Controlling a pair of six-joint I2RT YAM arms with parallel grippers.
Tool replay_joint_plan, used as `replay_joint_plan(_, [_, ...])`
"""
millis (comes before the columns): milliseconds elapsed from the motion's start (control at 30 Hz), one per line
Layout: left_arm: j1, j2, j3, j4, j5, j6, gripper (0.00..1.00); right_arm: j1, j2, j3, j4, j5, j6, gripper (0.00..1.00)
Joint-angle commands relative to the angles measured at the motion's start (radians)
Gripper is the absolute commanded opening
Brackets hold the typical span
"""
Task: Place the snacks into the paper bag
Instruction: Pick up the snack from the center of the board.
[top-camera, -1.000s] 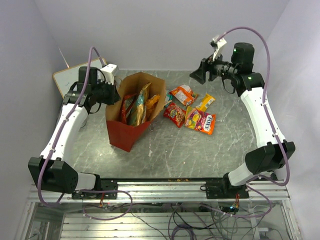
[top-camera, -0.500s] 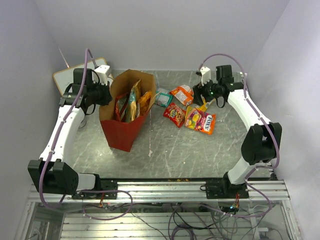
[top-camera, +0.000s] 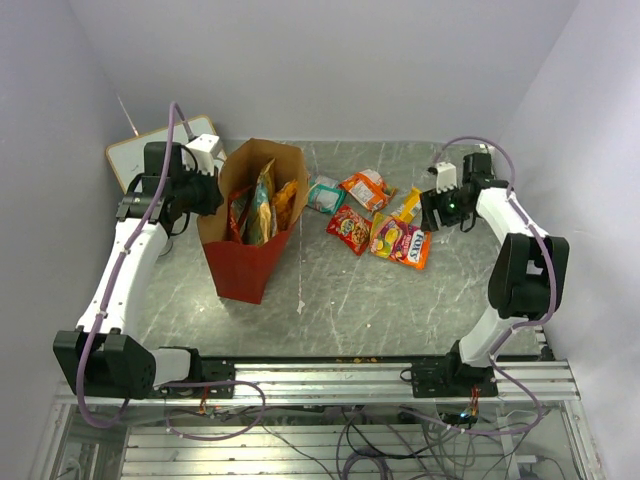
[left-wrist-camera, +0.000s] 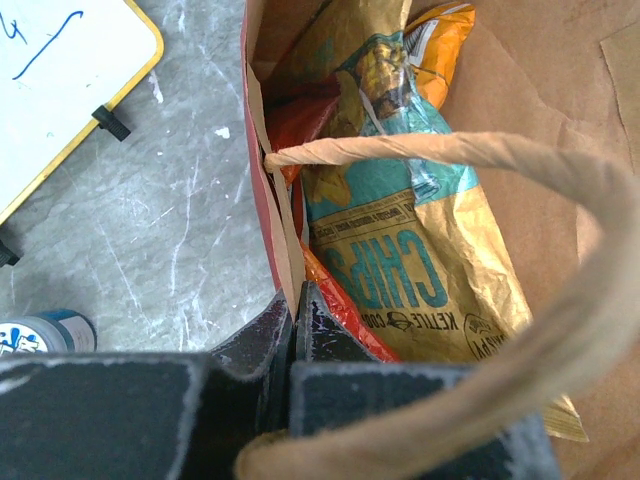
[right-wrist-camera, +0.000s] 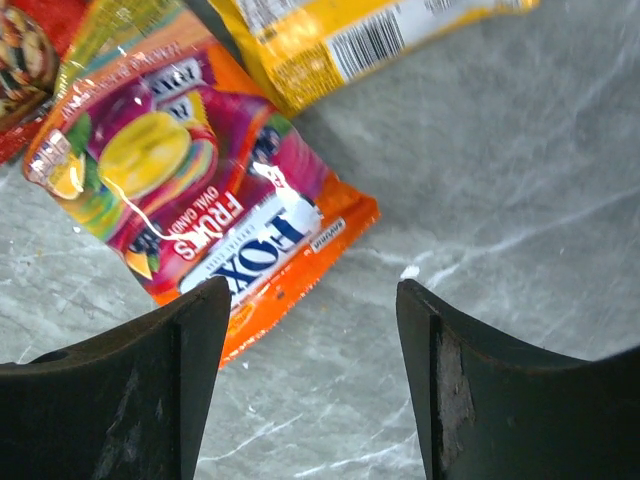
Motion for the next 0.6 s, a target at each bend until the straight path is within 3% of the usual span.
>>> replay_joint_plan(0, [0.011, -0.014, 0.015, 0.090, 0.057, 0.017, 0.07, -0.047, 0.018, -0.042, -0.002, -0.040, 0.050, 0.67])
replay_joint_plan(300, [0.011, -0.008, 0.008, 0.095, 0.076, 0.016, 0.07, -0.103, 0.105, -0.071, 0.044, -0.128, 0.129, 0.57])
replay_joint_plan(567, [0.011, 0.001, 0.006, 0.096, 0.085, 0.023, 0.07, -0.145, 0.169, -0.068, 0.065, -0.225, 0.148, 0.40])
